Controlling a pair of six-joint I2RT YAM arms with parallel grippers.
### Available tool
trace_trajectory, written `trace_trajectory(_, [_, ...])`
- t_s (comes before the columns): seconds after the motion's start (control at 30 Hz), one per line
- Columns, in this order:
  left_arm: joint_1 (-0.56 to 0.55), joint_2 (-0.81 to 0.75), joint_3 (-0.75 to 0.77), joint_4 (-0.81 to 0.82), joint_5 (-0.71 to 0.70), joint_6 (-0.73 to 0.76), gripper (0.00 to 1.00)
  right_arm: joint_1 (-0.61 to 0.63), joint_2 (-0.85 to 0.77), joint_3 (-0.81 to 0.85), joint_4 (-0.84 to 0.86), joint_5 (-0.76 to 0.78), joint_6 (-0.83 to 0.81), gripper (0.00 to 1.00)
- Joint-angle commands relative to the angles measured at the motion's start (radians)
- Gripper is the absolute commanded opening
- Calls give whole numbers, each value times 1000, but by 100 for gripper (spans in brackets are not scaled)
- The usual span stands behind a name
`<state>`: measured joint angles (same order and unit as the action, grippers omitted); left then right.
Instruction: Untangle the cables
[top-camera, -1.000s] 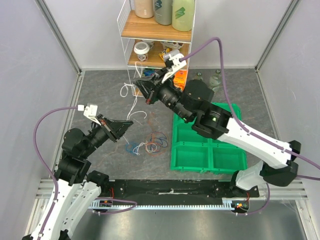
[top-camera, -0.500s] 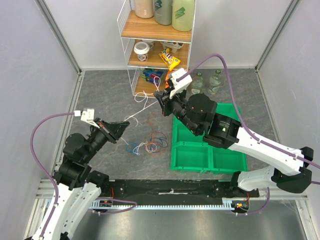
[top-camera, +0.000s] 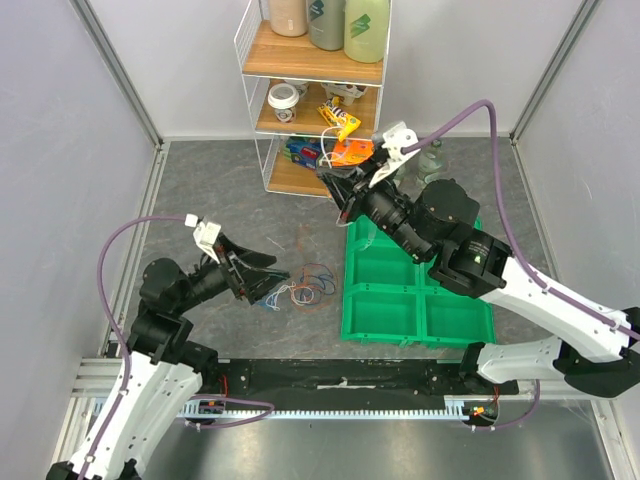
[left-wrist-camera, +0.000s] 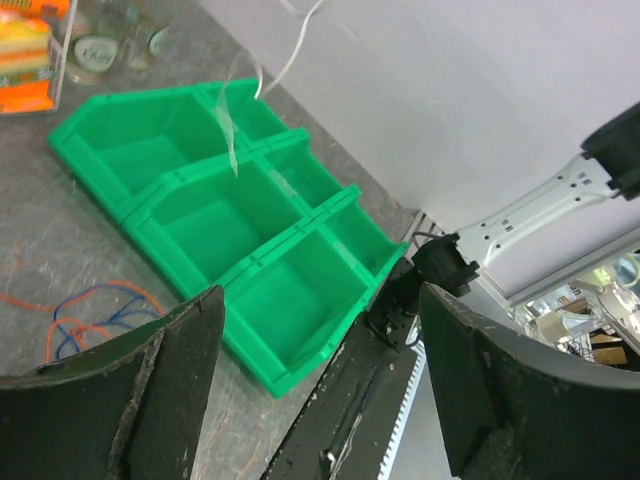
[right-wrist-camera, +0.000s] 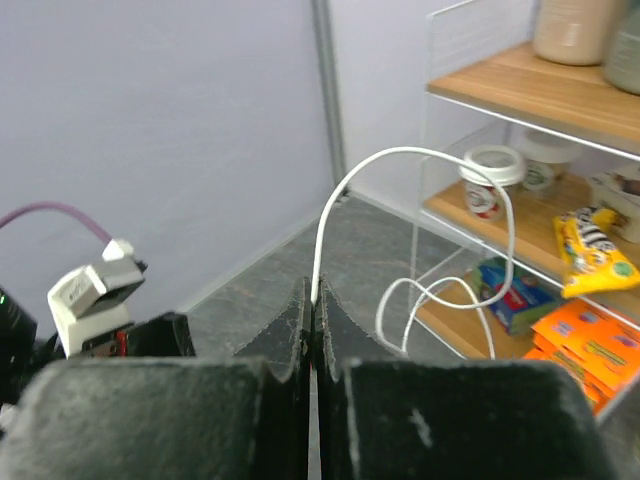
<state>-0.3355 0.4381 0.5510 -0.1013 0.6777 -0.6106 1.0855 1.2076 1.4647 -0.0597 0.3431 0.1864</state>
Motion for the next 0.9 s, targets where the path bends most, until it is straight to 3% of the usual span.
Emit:
trace_trajectory(0.0, [4,14,87,98,36,16,77,4,4,20,21,-194,11,0])
trace_trajectory(0.07, [6,57,108,98,-4,-30,72,4,0,26,8,-251,22,0])
trace_trajectory(0.17, [4,128,127,187,8,-139,93,4,-22,19,-8,-292,31,0])
trace_trajectory(0.23, [4,178,154,199,38,-222,95,4,-36,11,-14,-326,38,0])
trace_trajectory(0.43, [-2,229,142,342,56,-359,95,4,-62,-39,9,-429,67,0])
trace_trajectory(0.53, [-7,231,129,423,91,-397,83,4,-71,-72,44,-455,88,0])
trace_trajectory(0.73, [-25,208,96,480,86,-417,71,4,-71,-109,95,-490,111,0])
trace_trajectory(0.87, [-28,182,76,457,88,-405,85,4,-68,-106,89,-458,105,0])
